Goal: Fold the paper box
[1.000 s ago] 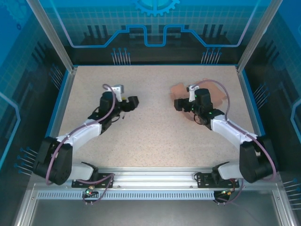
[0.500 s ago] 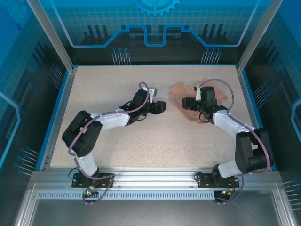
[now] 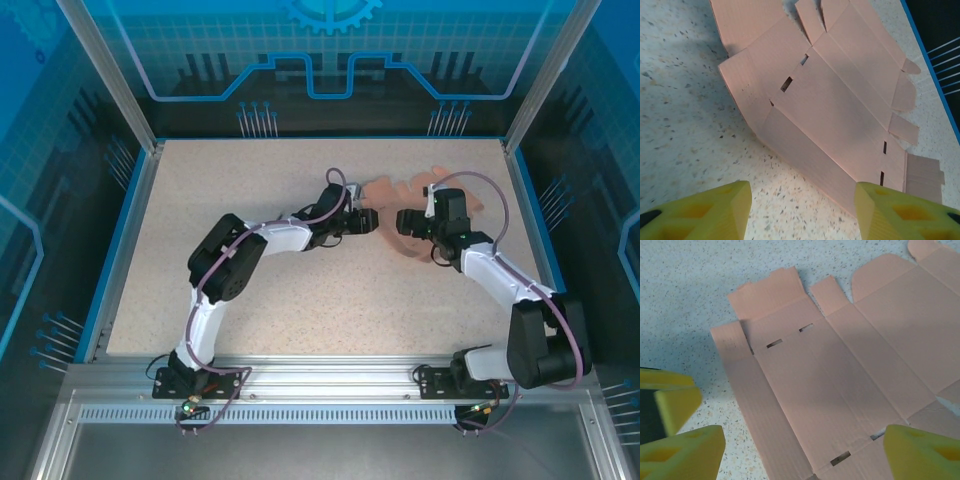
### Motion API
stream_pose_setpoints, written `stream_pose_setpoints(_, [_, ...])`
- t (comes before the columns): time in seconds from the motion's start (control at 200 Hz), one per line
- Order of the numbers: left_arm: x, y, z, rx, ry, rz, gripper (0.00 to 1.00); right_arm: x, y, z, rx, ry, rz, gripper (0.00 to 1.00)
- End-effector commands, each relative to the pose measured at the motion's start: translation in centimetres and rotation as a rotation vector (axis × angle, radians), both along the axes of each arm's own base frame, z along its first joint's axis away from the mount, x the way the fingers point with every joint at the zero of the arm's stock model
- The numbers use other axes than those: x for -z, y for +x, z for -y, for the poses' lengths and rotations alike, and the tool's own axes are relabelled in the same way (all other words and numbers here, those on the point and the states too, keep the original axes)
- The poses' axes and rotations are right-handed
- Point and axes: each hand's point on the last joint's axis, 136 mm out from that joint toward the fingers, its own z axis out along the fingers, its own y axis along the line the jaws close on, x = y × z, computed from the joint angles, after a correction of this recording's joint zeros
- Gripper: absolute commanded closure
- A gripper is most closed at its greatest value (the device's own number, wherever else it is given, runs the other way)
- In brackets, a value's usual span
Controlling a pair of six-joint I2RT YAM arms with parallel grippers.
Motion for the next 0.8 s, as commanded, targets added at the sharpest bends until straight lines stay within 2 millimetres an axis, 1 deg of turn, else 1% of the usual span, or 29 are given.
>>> stream_pose_setpoints(0.0, [0.7,0.0,1.2,-0.011,-0.015,-0.044,0.42,0.2,-0.4,0.8,0.033,0.002,-0.004,0.16])
stream_pose_setpoints(0.315, [2.1,0.6,1.9,-0.046,-0.010,-0.065,0.47,-0.1,-0.6,0.8,0.030,0.008,0.008,0.15])
stream_pose_setpoints(0.455, [2.6,0.8,2.2,-0.050,-0.009,-0.074,0.54,0.0,-0.6,0.7,0.026,0.015,0.004,0.16])
stream_pose_setpoints(0.52, [2.9,1.0,2.0,-0.062,-0.006,-0.077,0.55,0.0,-0.5,0.7,0.025,0.016,0.005,0.15])
stream_pose_setpoints(0.795, [3.2,1.4,2.3,-0.075,-0.014,-0.072,0.64,0.3,-0.4,0.4,0.016,0.028,0.000,0.15])
